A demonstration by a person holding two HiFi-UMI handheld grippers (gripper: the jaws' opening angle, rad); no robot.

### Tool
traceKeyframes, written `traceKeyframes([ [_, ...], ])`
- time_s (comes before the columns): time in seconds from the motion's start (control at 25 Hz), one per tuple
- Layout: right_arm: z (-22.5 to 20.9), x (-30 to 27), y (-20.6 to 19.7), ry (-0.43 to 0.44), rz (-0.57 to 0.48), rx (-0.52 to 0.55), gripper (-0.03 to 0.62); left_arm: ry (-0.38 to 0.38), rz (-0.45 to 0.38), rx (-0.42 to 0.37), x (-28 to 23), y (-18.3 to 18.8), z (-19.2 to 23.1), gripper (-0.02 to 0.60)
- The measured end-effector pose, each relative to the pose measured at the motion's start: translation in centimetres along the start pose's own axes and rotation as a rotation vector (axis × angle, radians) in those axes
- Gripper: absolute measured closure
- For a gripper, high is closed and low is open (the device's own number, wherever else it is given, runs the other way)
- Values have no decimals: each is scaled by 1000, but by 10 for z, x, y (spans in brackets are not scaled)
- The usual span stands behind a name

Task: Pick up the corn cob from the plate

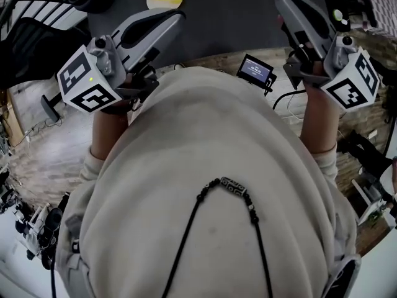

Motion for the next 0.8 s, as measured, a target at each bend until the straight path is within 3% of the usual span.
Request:
traceKeyframes([
  [0.12, 13, -5, 17, -8, 22, 30, 579, -44, 31, 8, -9, 13, -12, 580],
  [0.44, 8, -49, -7, -46, 114, 55, 579, -95, 148, 45, 15, 3, 15, 580],
  [0.8, 1, -59, -7, -23, 174, 83, 579, -24, 77, 40, 31, 11, 11, 580],
])
Point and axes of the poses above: the fingertips, and each gripper's own axes: x backward along the fingers, z to its left, y out of its top, the point moved 8 cm from there along x, backward along the fingers, and after that the axes turned 14 degrees about -z, right-handed, at the moved point
